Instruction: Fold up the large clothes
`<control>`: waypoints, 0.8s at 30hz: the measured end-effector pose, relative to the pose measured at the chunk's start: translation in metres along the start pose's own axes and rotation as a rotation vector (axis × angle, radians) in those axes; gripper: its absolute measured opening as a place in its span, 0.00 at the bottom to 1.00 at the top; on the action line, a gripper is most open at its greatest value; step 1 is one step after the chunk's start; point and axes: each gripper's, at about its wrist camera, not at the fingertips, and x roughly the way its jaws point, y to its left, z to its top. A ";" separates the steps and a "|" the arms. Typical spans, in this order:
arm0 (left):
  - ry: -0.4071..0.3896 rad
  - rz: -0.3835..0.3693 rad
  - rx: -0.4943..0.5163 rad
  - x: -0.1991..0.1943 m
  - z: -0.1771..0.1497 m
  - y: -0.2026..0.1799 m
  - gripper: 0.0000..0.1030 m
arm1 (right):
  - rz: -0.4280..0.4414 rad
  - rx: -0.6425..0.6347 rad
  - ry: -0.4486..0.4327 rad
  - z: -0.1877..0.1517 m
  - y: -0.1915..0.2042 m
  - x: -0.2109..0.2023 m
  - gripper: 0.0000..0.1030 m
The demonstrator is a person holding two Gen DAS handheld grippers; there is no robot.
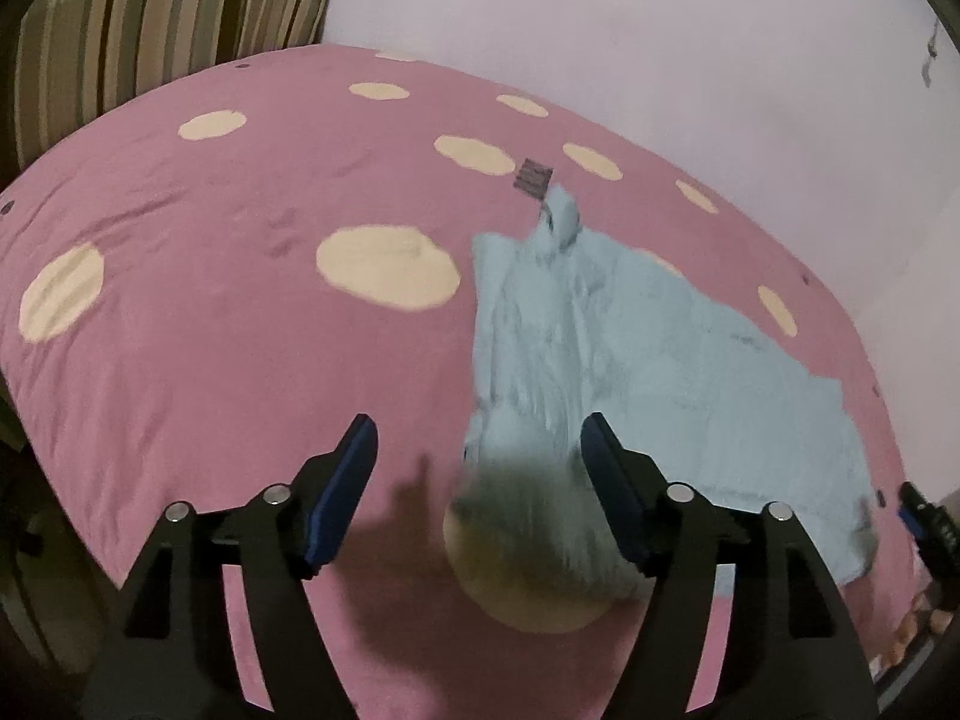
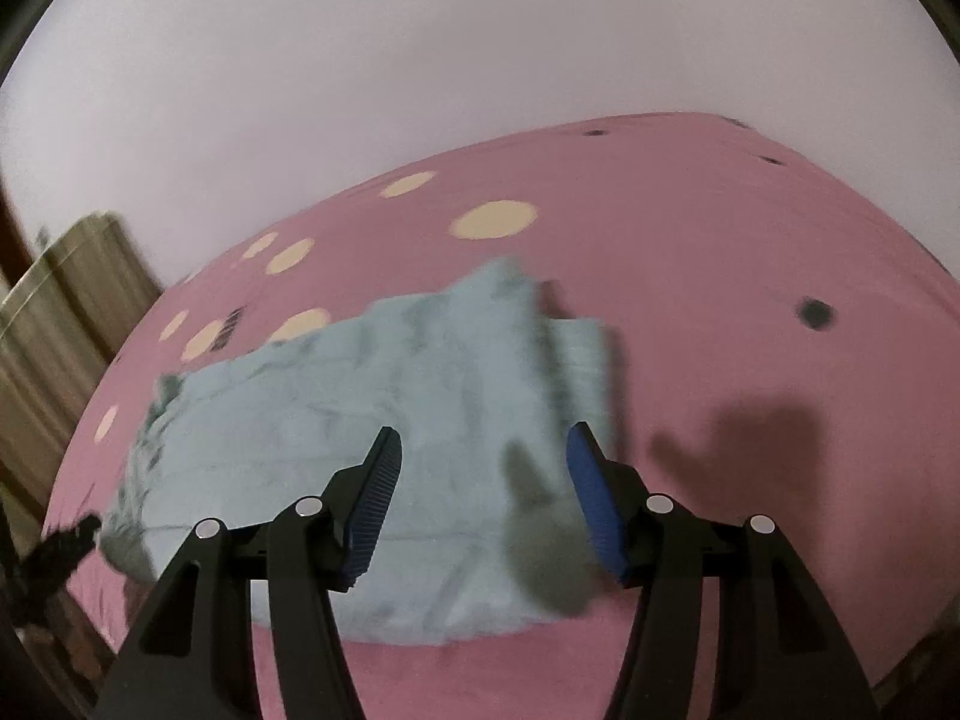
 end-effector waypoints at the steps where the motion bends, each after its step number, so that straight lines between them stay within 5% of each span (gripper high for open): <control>1: -0.003 -0.002 0.006 0.002 0.006 0.000 0.71 | 0.019 -0.022 0.016 0.001 0.011 0.006 0.49; 4: 0.036 -0.031 0.039 0.018 0.024 -0.005 0.71 | 0.089 -0.104 0.086 0.001 0.053 0.033 0.39; 13: 0.154 -0.075 0.102 0.067 0.050 -0.015 0.71 | 0.147 -0.229 0.154 0.003 0.130 0.077 0.38; 24: 0.242 -0.055 0.152 0.109 0.055 -0.017 0.71 | 0.051 -0.299 0.256 -0.017 0.154 0.129 0.38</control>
